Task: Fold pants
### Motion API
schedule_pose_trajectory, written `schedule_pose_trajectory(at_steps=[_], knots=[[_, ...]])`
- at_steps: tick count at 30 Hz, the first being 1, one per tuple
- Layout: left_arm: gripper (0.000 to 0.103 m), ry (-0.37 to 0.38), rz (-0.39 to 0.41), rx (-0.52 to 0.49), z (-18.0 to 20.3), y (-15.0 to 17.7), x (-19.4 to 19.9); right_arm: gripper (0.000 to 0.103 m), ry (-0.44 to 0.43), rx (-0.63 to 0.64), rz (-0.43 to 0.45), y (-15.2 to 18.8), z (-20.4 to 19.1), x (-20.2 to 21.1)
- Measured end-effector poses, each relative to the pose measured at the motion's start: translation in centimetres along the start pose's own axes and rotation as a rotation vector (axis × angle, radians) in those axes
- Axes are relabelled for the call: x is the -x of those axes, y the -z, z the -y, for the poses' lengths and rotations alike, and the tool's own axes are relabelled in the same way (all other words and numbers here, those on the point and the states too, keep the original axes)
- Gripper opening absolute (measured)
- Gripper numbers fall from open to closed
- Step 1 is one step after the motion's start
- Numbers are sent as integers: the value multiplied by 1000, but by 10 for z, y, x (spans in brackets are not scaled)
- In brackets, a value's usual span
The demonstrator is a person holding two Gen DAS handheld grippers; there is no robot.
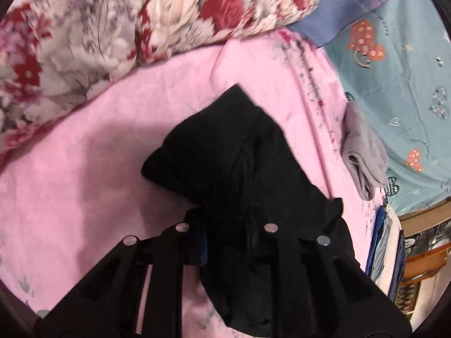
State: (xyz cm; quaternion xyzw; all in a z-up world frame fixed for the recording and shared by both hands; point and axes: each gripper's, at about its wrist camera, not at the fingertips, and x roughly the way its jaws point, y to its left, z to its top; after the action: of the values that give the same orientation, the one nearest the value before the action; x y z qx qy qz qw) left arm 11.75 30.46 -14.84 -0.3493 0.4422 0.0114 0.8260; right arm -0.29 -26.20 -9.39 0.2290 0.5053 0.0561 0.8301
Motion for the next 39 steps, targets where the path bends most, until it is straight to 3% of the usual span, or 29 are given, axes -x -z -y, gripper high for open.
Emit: schedule_pose_trajectory(at_steps=[7, 14, 16, 18, 19, 20, 24, 27, 31, 34, 39], knots=[[17, 157, 116, -90, 23, 13, 61, 58, 6, 168, -91, -16, -72, -37], [17, 138, 124, -172, 42, 16, 64, 58, -140, 514, -225, -41, -218, -110], [17, 142, 128, -180, 44, 17, 65, 58, -147, 547, -255, -42, -242, -135], [17, 145, 134, -188, 45, 19, 68, 48, -127, 597, -265, -39, -267, -163], [17, 146, 135, -195, 47, 19, 69, 29, -115, 612, -276, -36, -274, -176], [17, 145, 134, -199, 47, 20, 70, 20, -111, 608, -295, -37, -275, -187], [17, 130, 120, -217, 51, 20, 66, 20, -82, 538, -387, -32, -266, -230], [17, 111, 121, -245, 59, 22, 65, 18, -128, 496, -398, -42, -259, -215], [17, 98, 141, -326, 85, 33, 71, 25, -168, 442, -208, -70, -218, -142], [17, 117, 137, -413, 117, 48, 73, 37, -119, 334, -81, -82, -153, -88], [17, 185, 43, -614, 202, 95, 49, 38, -41, 92, 35, -64, -22, -19]])
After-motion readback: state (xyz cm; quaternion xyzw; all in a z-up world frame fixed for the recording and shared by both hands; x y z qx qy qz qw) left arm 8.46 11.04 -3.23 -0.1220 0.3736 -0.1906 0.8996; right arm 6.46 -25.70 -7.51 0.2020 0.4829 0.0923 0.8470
